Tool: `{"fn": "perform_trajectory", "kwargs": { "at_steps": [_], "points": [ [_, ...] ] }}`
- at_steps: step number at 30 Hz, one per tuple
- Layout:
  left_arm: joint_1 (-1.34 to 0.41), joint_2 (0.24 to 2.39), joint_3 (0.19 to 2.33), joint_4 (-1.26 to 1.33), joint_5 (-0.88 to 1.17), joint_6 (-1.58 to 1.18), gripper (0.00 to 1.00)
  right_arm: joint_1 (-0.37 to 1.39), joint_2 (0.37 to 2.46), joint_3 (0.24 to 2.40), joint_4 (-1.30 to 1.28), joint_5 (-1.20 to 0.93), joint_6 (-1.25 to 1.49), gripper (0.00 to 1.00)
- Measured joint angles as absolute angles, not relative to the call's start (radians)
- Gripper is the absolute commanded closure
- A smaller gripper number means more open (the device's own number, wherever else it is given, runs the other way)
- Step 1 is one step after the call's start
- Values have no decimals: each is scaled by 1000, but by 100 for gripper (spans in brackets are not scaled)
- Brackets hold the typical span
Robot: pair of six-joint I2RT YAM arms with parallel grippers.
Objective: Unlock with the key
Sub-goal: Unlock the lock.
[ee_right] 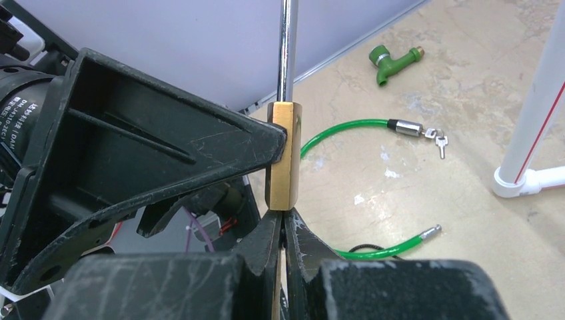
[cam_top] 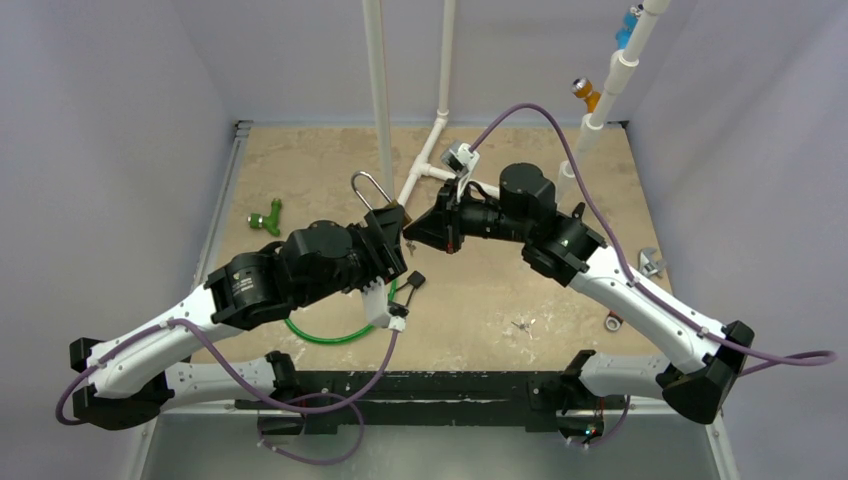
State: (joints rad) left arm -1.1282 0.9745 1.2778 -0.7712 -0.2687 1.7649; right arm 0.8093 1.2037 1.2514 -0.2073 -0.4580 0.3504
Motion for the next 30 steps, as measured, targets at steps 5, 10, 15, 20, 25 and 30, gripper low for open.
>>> {"fn": "perform_trajectory", "kwargs": {
  "at_steps": [5, 10, 15, 20, 25, 30],
  "points": [
    [-1129, 975, 1278, -770, -270, 1743, 100, 810, 1203, 1222, -132, -448, 370, 100],
    [-1133, 984, 1292, -770, -265, 1647, 100, 812, 1174, 1169, -58, -428, 386, 85],
    [-1136, 993, 1319, -760, -231, 1534, 100, 810, 1132, 1141, -12, -412, 391, 43],
    [-1149, 995, 1320, -750, -173, 1490, 100, 809, 1078, 1121, 28, -402, 387, 42],
    [-1148, 996, 1320, -746, -164, 1475, 100, 805, 1056, 1119, 65, -404, 385, 45],
    [-1146, 996, 1319, -742, -179, 1476, 100, 804, 1071, 1119, 76, -410, 386, 44]
  ]
}}
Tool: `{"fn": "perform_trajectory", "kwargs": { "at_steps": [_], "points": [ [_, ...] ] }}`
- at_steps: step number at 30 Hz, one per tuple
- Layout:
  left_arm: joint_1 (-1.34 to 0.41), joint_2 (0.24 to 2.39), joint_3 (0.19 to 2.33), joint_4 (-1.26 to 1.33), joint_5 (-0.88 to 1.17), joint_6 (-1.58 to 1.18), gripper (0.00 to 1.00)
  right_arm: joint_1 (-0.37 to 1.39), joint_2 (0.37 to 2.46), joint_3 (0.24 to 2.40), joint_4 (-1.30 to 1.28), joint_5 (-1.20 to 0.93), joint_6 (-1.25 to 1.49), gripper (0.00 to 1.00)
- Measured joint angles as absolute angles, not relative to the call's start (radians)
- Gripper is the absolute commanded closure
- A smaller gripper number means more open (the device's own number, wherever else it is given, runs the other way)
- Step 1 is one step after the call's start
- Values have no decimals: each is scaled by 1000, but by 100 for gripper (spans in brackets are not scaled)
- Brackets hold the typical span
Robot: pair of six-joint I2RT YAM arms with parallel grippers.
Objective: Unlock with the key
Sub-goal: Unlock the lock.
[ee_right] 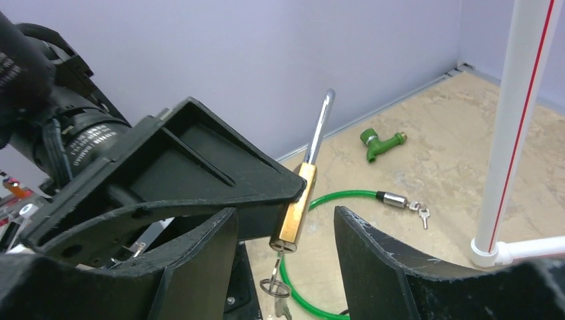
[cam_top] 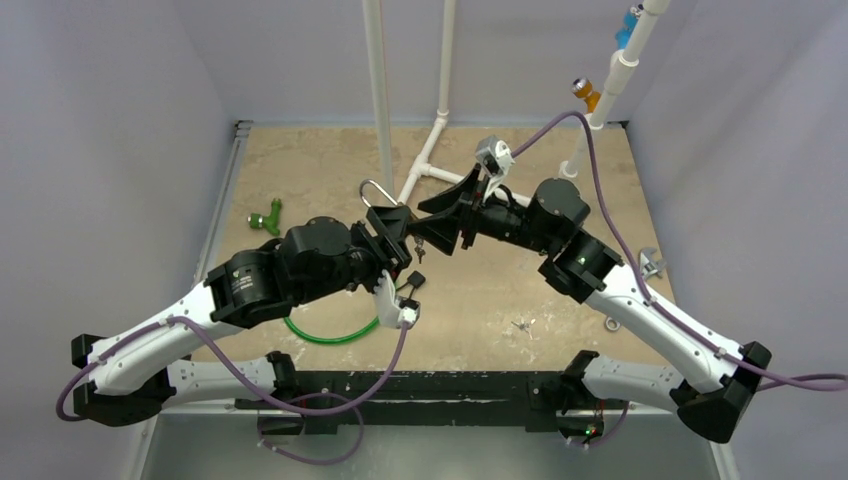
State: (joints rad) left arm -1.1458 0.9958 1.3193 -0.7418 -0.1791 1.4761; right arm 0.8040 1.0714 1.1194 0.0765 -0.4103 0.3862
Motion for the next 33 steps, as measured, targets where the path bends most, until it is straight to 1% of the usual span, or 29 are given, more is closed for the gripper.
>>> {"fn": "perform_trajectory", "kwargs": {
  "at_steps": [2, 3, 4, 5, 7, 9, 12, 16, 19, 20, 22, 24, 26, 27, 28, 29, 33],
  "points": [
    [-1145, 996, 1319, -733, -191, 1477, 100, 804, 1083, 1119, 75, -411, 385, 42],
    [-1143, 996, 1318, -724, -192, 1481, 100, 804, 1093, 1119, 72, -410, 385, 38],
    [-1141, 996, 1317, -716, -191, 1485, 100, 804, 1101, 1119, 70, -410, 385, 37],
    [-1141, 996, 1316, -706, -191, 1486, 100, 804, 1111, 1119, 65, -410, 384, 37],
    [-1141, 996, 1316, -695, -190, 1487, 100, 804, 1124, 1119, 57, -410, 384, 40],
    [-1141, 996, 1316, -690, -189, 1488, 100, 804, 1128, 1119, 57, -410, 385, 49],
    [-1141, 996, 1316, -685, -186, 1488, 100, 804, 1127, 1119, 81, -410, 390, 68],
    [-1141, 997, 1316, -668, -189, 1487, 100, 804, 1131, 1119, 136, -407, 426, 99],
    [-1139, 995, 1316, -657, -198, 1486, 100, 800, 1141, 1119, 156, -408, 448, 100],
    [-1138, 995, 1316, -656, -202, 1484, 90, 800, 1143, 1119, 157, -409, 451, 100],
    [-1137, 996, 1316, -654, -204, 1479, 62, 800, 1143, 1119, 158, -408, 451, 100],
    [-1137, 996, 1316, -651, -201, 1466, 49, 799, 1138, 1119, 154, -409, 448, 100],
    [-1136, 996, 1317, -648, -189, 1437, 24, 791, 1128, 1119, 141, -413, 445, 100],
    [-1132, 997, 1319, -645, -178, 1418, 13, 788, 1121, 1115, 137, -419, 443, 100],
    [-1129, 999, 1328, -651, -162, 1387, 5, 783, 1111, 1108, 130, -432, 433, 100],
    [-1120, 1000, 1348, -660, -143, 1351, 1, 777, 1101, 1099, 118, -440, 425, 100],
    [-1041, 1016, 1514, -750, -19, 1116, 0, 754, 1063, 1075, 35, -469, 371, 100]
  ]
}}
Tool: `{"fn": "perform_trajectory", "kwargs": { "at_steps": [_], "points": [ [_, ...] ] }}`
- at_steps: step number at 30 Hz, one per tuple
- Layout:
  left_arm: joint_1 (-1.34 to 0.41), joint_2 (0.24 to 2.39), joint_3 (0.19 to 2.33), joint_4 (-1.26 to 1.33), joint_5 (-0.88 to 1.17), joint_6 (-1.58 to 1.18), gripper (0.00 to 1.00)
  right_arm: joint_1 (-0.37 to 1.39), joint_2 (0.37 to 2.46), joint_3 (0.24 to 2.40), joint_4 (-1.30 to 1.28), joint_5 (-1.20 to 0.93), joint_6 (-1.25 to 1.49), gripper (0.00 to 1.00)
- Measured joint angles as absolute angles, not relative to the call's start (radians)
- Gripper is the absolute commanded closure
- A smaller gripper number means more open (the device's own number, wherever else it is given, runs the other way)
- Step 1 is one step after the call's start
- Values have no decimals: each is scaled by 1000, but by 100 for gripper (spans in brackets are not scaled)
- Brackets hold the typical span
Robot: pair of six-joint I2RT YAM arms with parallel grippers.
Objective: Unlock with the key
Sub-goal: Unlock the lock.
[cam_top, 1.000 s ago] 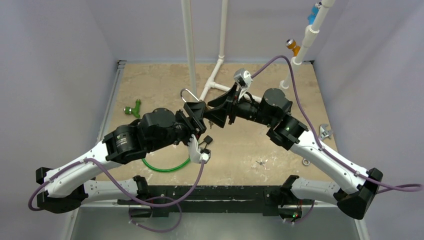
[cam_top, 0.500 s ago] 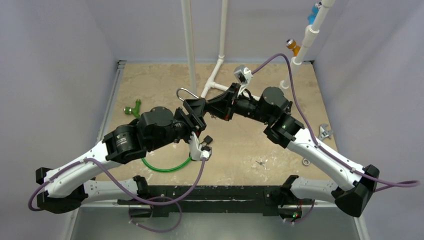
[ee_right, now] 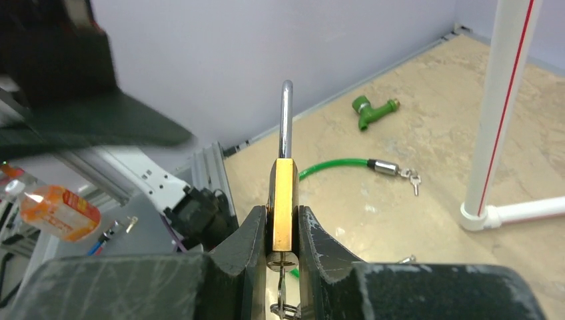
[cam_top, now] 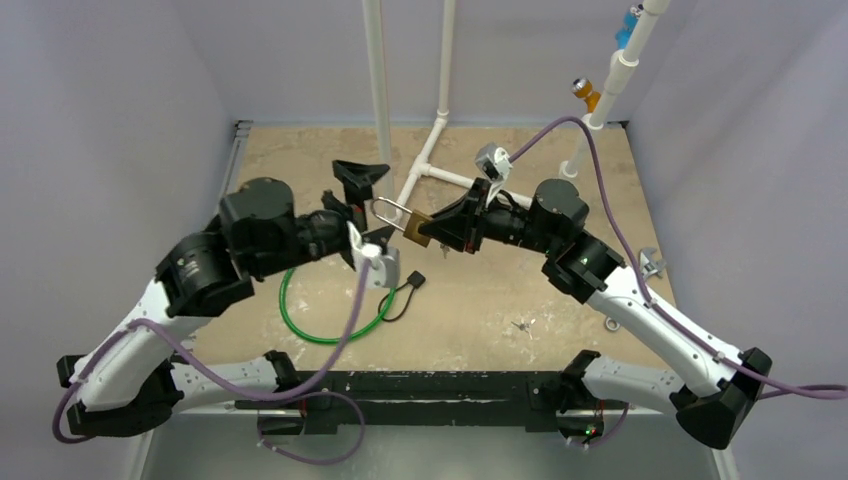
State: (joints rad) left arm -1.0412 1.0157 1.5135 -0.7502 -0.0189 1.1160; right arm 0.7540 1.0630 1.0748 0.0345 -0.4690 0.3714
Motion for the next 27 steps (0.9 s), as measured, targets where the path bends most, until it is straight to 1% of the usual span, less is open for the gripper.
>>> {"fn": "perform_trajectory", "kwargs": {
  "at_steps": [4, 9, 14, 18, 19, 21, 22, 23, 24, 25, 27],
  "points": [
    [-895, 1057, 1713, -852, 190, 842, 0, 748, 1052, 1076, -38, -502, 317, 100],
    [-767, 1116, 1794, -1045, 480, 662, 0, 748, 1055, 1104, -144, -542, 244, 100],
    [-704, 1255, 1787, -1197, 663, 622, 0, 748, 1077, 1203, -240, -569, 168, 100],
    [-694, 1320, 1753, -1256, 702, 640, 0, 754, 1097, 1262, -280, -596, 130, 100],
    [-694, 1323, 1746, -1262, 703, 644, 2, 758, 1104, 1275, -292, -599, 119, 100],
    [-692, 1322, 1742, -1262, 708, 650, 10, 772, 1121, 1298, -315, -599, 100, 100],
    [-691, 1321, 1743, -1262, 714, 651, 17, 781, 1130, 1309, -328, -598, 90, 100],
    [-690, 1321, 1744, -1263, 722, 651, 25, 789, 1140, 1318, -339, -597, 81, 100],
    [-690, 1322, 1747, -1267, 733, 651, 36, 799, 1150, 1326, -353, -596, 71, 100],
    [-689, 1327, 1755, -1272, 746, 651, 51, 808, 1159, 1335, -363, -594, 62, 100],
    [-689, 1341, 1773, -1285, 775, 651, 72, 825, 1179, 1351, -385, -591, 46, 100]
  ]
}}
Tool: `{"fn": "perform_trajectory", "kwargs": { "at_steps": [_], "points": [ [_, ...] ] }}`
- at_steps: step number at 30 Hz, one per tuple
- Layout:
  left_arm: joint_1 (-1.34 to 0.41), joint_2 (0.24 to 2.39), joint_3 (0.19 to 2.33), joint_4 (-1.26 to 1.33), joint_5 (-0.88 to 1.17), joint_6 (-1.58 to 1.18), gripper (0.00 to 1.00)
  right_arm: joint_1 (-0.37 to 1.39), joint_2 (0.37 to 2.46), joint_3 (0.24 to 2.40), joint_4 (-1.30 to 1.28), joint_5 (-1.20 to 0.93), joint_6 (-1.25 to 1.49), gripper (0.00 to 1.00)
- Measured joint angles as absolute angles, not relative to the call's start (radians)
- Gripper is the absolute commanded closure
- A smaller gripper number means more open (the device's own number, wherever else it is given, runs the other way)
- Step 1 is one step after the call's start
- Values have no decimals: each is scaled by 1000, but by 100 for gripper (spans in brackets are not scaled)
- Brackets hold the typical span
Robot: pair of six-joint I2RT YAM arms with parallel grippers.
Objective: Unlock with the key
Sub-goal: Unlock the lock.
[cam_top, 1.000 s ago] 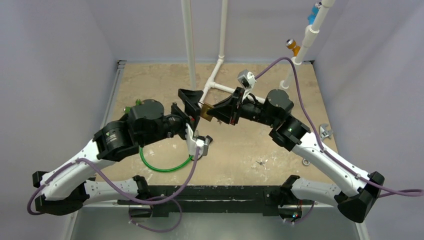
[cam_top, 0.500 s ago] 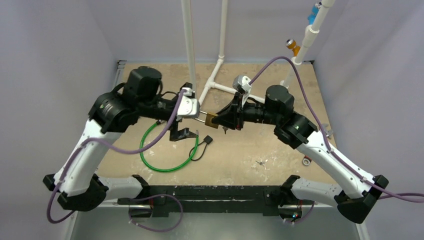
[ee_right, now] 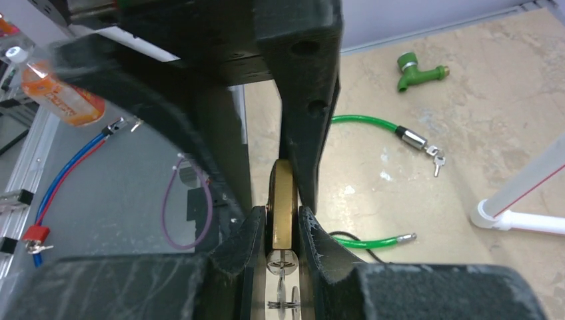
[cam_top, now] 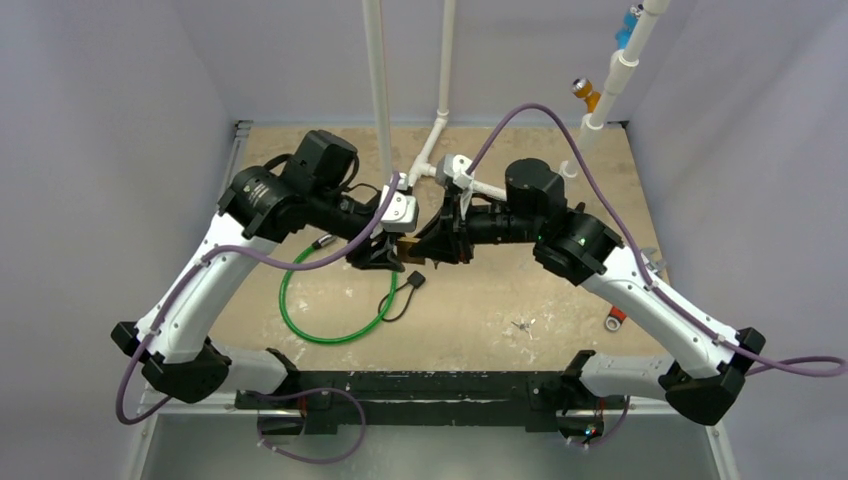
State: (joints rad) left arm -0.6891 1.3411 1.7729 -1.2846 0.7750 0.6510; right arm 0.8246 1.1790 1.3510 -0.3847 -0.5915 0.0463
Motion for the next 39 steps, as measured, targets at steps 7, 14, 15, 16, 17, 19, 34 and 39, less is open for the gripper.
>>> {"fn": "perform_trajectory", "kwargs": {
  "at_steps": [7, 14, 15, 16, 17, 19, 34, 39],
  "points": [
    [-690, 1391, 1789, -1303, 804, 663, 75, 851, 1191, 1364, -438, -585, 23, 100],
    [-702, 1384, 1774, -1298, 802, 630, 100, 867, 1192, 1372, -451, -568, 17, 74],
    [-702, 1383, 1771, -1296, 802, 623, 100, 869, 1192, 1372, -452, -566, 19, 67],
    [-702, 1382, 1769, -1295, 801, 621, 100, 870, 1192, 1372, -453, -565, 26, 58],
    [-703, 1381, 1767, -1296, 795, 620, 100, 870, 1191, 1372, -437, -563, 32, 52],
    [-709, 1378, 1752, -1294, 796, 612, 100, 870, 1184, 1372, -387, -538, 39, 47],
    [-581, 1320, 1740, -1196, 869, 406, 100, 807, 953, 1311, -299, -436, 51, 69],
    [-581, 1291, 1743, -1191, 897, 379, 100, 794, 992, 1302, -294, -439, 74, 98]
  ]
}}
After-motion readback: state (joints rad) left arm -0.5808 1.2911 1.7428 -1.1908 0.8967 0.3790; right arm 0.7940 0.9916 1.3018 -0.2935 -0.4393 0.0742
